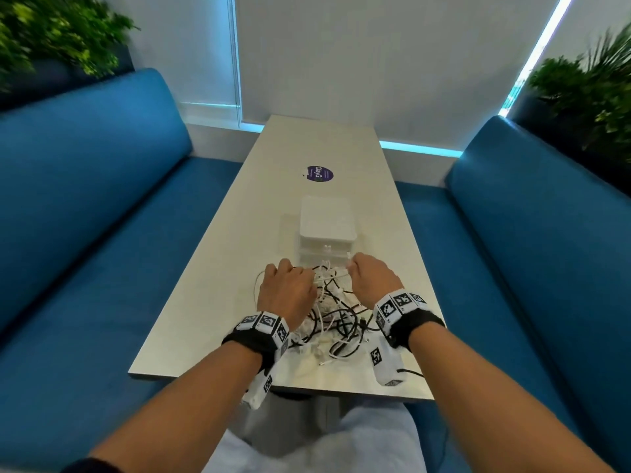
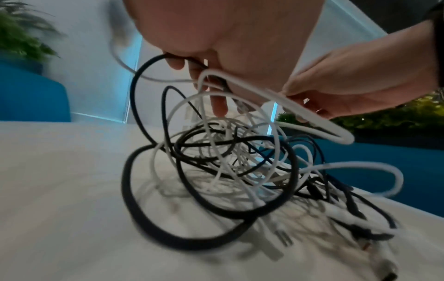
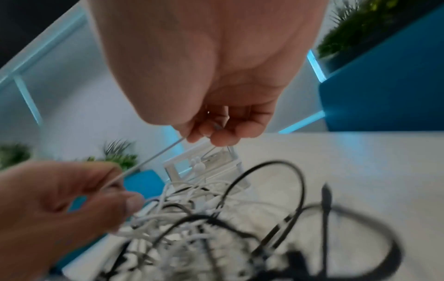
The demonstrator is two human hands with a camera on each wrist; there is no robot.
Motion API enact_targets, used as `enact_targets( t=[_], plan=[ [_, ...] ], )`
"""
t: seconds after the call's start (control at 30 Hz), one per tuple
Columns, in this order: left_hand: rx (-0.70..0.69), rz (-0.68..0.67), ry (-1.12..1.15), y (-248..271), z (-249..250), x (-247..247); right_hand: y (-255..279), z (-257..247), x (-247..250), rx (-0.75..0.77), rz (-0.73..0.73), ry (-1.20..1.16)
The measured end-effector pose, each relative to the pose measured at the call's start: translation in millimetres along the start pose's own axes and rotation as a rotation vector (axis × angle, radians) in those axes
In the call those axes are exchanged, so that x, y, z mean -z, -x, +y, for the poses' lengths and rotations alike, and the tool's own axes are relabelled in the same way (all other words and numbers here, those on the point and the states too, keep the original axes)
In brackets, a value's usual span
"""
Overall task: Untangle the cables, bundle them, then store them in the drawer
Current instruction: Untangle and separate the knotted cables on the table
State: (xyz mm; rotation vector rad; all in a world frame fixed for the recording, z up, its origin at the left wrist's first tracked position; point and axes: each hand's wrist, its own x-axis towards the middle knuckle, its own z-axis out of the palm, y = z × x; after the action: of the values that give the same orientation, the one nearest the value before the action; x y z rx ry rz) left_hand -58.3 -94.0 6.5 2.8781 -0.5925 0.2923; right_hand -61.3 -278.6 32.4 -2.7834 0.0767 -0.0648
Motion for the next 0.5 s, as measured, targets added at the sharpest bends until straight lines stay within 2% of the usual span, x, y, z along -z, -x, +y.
enact_targets(
  t=[0.1,0.2,0.3,0.37,0.43,0.5],
  plan=[
    [-0.014,-0.041,-0.019,-6.8,1.5,0.4,-0.9,3.3,4.7,-0.022,0.062,0.013],
    [-0.078,-0.055,0.008,-14.7,12.9,-4.1,-0.4,-4.3,4.1,0.069,0.127,-0.199],
    [-0.173,-0.082,0.000,-15.6,18.6,-9.0,0.2,-22.2,7.2,0.121,0.076,-0.468],
    [-0.173,-0.099,0.029,-12.7,17.8,-12.3,0.1,-33.7,7.1,0.105,0.025,-0.614],
    [-0.178,-0.135,0.086,-7.2,14.2,-18.0,1.1,-40.8,4.2,0.123,-0.029,-0.649],
    [-0.227,-0.170,0.070,-1.9,9.9,-21.7,4.2,-44.2,1.0,0.181,-0.072,-0.561]
  ],
)
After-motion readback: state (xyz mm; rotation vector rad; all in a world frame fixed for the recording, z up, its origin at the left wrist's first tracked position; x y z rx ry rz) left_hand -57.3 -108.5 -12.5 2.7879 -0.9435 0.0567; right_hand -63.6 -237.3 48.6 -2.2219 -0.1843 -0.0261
